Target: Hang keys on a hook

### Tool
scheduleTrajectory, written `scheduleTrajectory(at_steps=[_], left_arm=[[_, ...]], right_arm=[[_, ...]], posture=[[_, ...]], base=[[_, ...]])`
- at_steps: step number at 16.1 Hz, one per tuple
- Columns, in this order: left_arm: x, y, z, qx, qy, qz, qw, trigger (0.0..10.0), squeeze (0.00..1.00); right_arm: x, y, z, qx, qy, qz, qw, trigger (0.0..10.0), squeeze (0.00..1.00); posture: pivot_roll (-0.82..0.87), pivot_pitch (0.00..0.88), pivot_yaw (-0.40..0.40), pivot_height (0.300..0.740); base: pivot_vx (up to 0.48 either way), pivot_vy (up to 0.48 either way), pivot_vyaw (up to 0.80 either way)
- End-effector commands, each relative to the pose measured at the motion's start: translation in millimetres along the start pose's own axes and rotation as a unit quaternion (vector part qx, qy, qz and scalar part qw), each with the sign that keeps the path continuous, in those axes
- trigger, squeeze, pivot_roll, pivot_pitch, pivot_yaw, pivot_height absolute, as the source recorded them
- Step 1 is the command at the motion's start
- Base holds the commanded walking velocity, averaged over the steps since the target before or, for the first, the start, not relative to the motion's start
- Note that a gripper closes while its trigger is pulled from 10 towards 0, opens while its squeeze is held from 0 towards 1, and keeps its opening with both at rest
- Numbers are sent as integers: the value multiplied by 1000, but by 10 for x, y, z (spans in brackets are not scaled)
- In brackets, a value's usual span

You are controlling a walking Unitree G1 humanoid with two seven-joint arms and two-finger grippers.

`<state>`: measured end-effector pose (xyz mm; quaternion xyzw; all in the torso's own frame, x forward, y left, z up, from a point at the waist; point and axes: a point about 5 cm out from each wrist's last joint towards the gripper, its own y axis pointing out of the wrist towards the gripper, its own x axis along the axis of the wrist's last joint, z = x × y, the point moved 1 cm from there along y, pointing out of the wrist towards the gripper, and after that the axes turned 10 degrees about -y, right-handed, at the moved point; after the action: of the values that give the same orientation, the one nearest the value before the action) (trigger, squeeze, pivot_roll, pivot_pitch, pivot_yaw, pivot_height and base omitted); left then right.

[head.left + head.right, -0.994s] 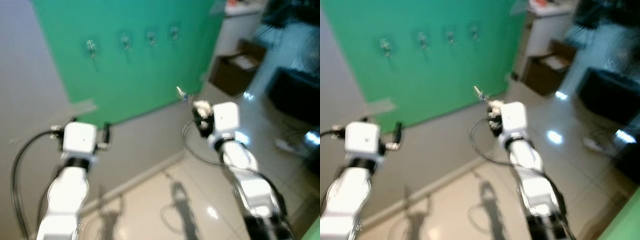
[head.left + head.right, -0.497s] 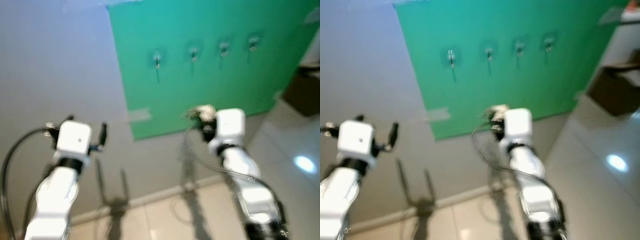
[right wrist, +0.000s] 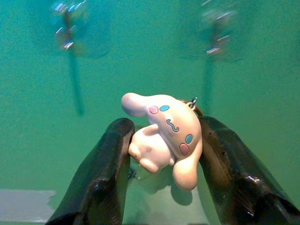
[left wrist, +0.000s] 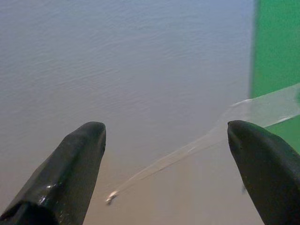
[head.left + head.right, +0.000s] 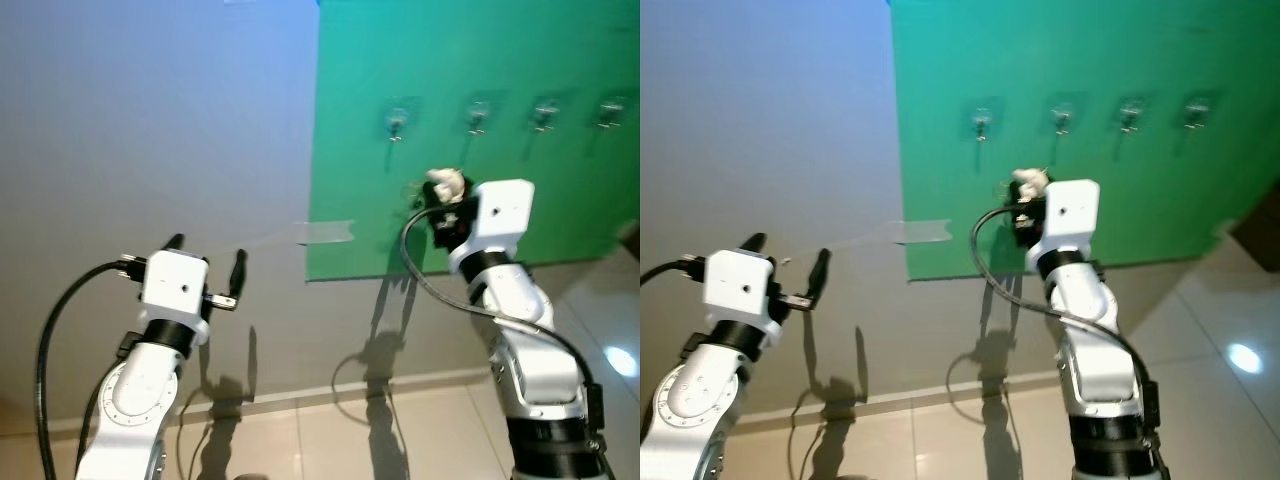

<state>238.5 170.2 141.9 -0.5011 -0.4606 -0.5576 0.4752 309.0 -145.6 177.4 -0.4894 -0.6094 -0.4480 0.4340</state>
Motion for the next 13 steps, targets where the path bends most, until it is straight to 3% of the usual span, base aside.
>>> scheduleTrajectory(at_steps=[1, 6, 13], left_arm=[[47, 32, -10, -7, 3, -11, 1000, 10000, 0], [139, 175, 46, -18, 13, -26, 999, 10000, 0], [224, 225, -61, -74, 6, -33, 997, 10000, 0]], right_arm=[[96, 26, -32, -2, 8, -13, 1000, 10000, 0], [337, 201, -104, -19, 4, -34, 999, 10000, 0], [640, 471, -296, 11, -10, -51, 999, 10000, 0]], posture=[[79, 0, -44, 740], [74, 2, -20, 740], [55, 31, -7, 740]], base=[[0, 0, 0], [0, 0, 0], [0, 0, 0]])
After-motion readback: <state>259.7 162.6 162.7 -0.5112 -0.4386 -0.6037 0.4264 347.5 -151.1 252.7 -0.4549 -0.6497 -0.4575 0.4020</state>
